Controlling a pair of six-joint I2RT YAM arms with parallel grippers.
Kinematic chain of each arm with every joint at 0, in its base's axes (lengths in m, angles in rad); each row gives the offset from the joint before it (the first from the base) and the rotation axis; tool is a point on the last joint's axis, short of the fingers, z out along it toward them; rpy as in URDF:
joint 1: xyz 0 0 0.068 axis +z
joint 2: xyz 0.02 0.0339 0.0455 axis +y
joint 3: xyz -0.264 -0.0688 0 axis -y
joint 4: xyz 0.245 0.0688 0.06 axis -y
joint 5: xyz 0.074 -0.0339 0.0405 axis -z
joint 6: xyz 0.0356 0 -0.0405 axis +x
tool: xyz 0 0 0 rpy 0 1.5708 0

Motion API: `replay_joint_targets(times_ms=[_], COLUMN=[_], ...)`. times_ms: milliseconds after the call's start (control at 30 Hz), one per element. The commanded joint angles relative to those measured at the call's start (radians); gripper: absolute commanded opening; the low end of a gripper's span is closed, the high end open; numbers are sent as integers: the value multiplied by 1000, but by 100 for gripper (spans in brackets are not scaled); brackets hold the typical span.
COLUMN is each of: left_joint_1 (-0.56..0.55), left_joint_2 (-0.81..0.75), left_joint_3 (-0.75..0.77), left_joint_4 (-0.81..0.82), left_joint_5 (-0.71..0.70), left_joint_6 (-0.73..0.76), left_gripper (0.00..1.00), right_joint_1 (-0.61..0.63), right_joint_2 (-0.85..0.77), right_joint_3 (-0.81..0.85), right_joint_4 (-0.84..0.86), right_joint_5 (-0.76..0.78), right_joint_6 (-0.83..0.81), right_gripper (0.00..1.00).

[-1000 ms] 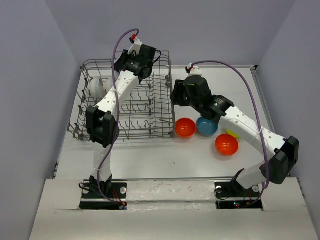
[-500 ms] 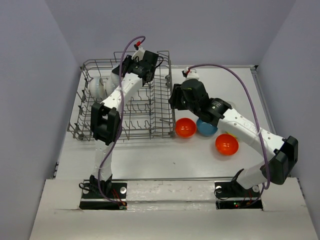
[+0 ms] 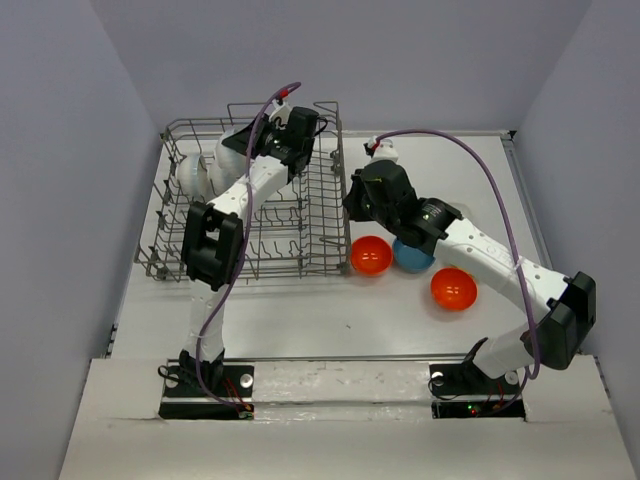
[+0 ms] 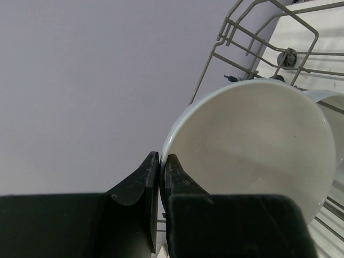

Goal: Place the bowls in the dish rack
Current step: Insert the bowl into the dish rack.

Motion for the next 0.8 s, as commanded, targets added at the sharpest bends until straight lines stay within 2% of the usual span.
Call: replay_joint_targets(times_ms=[0,467,667,767], left_joint_1=[-11,-30,-31,-31], left_joint_2=[-33,27,21,7], left_joint_3=[16,16,-47,-112], left_joint_4=[121,262,421,611], left_joint_5=[-150,-172,-169,-163], left_joint_6=[96,253,389,541], left_gripper=[0,0,0,0], right_joint_1=[10,10,10,10], right_joint_2=[-1,-6,-2,1], right_joint_3=[-23,-19,-16,-14], right_joint_4=[36,36,34,36], right_joint_5=[-12,2,2,2], right_joint_6=[-10,-38,-42,-45], right_gripper=[3,1,1,1])
